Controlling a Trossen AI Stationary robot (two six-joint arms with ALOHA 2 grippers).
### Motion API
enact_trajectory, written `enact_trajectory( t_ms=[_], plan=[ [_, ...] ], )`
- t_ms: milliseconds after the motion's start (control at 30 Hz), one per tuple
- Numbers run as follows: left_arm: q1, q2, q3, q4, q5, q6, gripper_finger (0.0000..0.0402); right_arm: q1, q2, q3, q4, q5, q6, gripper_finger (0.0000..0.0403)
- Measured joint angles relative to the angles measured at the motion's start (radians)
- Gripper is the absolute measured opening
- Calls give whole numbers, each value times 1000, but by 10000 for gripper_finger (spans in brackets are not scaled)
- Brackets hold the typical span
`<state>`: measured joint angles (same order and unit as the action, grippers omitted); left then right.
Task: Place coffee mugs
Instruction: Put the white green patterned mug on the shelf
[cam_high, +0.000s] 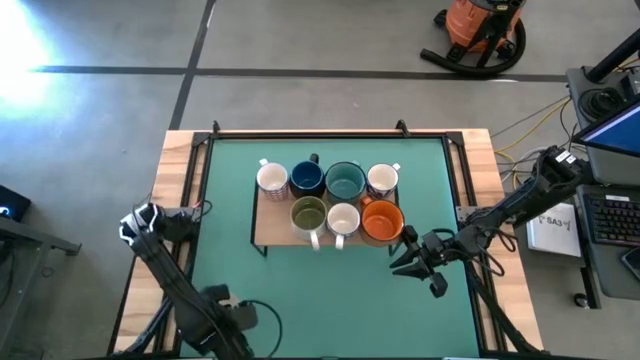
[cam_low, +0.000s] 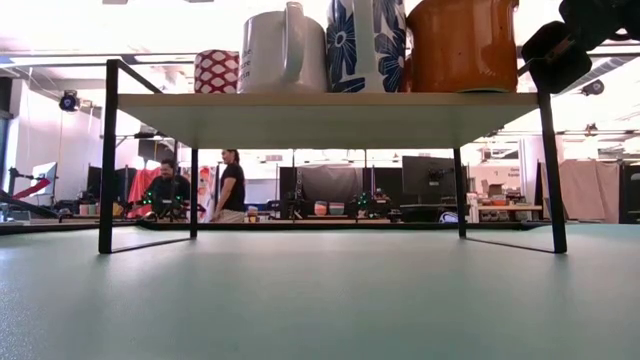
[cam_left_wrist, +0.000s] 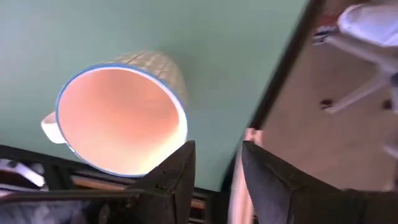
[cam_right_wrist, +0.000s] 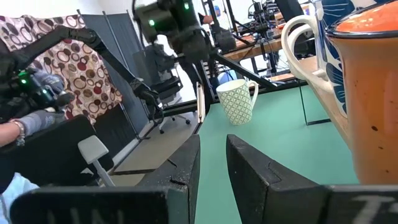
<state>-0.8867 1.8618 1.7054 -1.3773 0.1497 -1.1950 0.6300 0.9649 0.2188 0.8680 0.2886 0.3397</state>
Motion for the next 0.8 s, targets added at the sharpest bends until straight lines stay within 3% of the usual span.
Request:
enact_trajectory(
  t_ms=[367, 500, 633, 800],
  plan=[
    [-9, -1, -185, 52, -8, 85, 110, 0, 0, 0, 0, 0, 0, 68],
    [1, -1, -200, 85, -16, 101, 78, 0, 0, 0, 0, 0, 0, 68],
    [8, -1, -200, 166, -24, 127, 19, 0, 0, 0, 0, 0, 0, 68],
    [31, -3, -191, 215, -32, 123, 17, 0, 0, 0, 0, 0, 0, 68]
  ],
)
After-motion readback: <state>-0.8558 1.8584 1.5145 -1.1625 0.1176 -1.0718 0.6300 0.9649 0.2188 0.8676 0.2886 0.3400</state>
